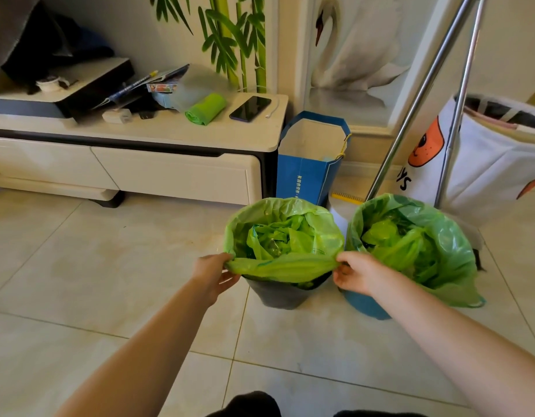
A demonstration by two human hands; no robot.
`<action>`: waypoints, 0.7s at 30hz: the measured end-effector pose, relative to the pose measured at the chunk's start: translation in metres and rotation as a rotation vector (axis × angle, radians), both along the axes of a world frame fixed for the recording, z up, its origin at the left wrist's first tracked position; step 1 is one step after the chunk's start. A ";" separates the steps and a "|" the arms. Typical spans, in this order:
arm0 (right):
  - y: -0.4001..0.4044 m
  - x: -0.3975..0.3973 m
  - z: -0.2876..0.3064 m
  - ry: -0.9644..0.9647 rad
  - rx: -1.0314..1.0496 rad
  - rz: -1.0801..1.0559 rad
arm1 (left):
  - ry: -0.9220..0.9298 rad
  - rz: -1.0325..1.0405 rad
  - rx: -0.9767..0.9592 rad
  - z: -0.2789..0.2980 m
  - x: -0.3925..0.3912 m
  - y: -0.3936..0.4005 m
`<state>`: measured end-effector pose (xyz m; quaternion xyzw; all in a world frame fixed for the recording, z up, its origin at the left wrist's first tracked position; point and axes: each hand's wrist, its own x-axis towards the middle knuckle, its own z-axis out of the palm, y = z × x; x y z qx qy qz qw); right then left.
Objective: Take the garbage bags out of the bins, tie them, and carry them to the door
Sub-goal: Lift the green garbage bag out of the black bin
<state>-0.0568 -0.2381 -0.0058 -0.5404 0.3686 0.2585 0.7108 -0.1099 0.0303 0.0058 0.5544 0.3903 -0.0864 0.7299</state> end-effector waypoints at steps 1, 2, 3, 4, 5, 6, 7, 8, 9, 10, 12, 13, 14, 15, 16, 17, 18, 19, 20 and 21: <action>-0.001 0.003 0.005 -0.027 0.004 -0.004 | -0.014 0.006 0.018 0.003 0.003 0.001; -0.001 0.006 0.010 -0.049 0.012 -0.002 | -0.027 0.010 0.032 0.006 0.007 0.002; 0.000 0.010 0.017 -0.062 0.008 0.008 | -0.040 0.016 0.046 0.010 0.011 0.003; 0.002 0.015 0.023 -0.084 -0.016 0.021 | -0.059 0.018 0.061 0.013 0.017 0.005; 0.003 0.017 0.028 -0.100 -0.056 0.031 | -0.077 0.013 0.079 0.017 0.021 0.006; 0.004 0.034 0.026 -0.101 -0.078 0.045 | -0.086 0.012 0.108 0.012 0.039 0.004; 0.006 0.053 0.024 -0.116 -0.112 0.053 | -0.089 0.013 0.145 0.007 0.057 0.003; 0.007 0.058 0.028 -0.152 -0.180 0.062 | -0.080 0.007 0.173 0.010 0.062 0.004; 0.009 0.062 0.033 -0.195 -0.253 0.082 | -0.050 -0.017 0.211 0.014 0.066 0.005; 0.010 0.063 0.039 -0.226 -0.314 0.099 | -0.002 -0.049 0.256 0.017 0.068 0.006; 0.010 0.066 0.046 -0.252 -0.392 0.153 | 0.101 -0.135 0.339 0.020 0.070 0.012; 0.009 0.069 0.047 -0.243 -0.405 0.182 | 0.140 -0.176 0.346 0.022 0.071 0.016; 0.009 0.072 0.048 -0.235 -0.404 0.204 | 0.173 -0.213 0.336 0.022 0.073 0.021; 0.009 0.074 0.050 -0.233 -0.401 0.221 | 0.201 -0.243 0.325 0.022 0.076 0.026; 0.008 0.079 0.048 -0.236 -0.412 0.245 | 0.220 -0.261 0.318 0.021 0.081 0.029; 0.007 0.086 0.046 -0.237 -0.447 0.272 | 0.235 -0.269 0.318 0.020 0.088 0.032; 0.006 0.094 0.043 -0.236 -0.505 0.304 | 0.251 -0.280 0.320 0.017 0.095 0.035; 0.005 0.101 0.040 -0.239 -0.571 0.336 | 0.264 -0.287 0.317 0.014 0.101 0.036; 0.005 0.107 0.038 -0.241 -0.635 0.370 | 0.273 -0.290 0.309 0.011 0.106 0.037; 0.006 0.112 0.037 -0.241 -0.697 0.410 | 0.273 -0.283 0.298 0.008 0.110 0.037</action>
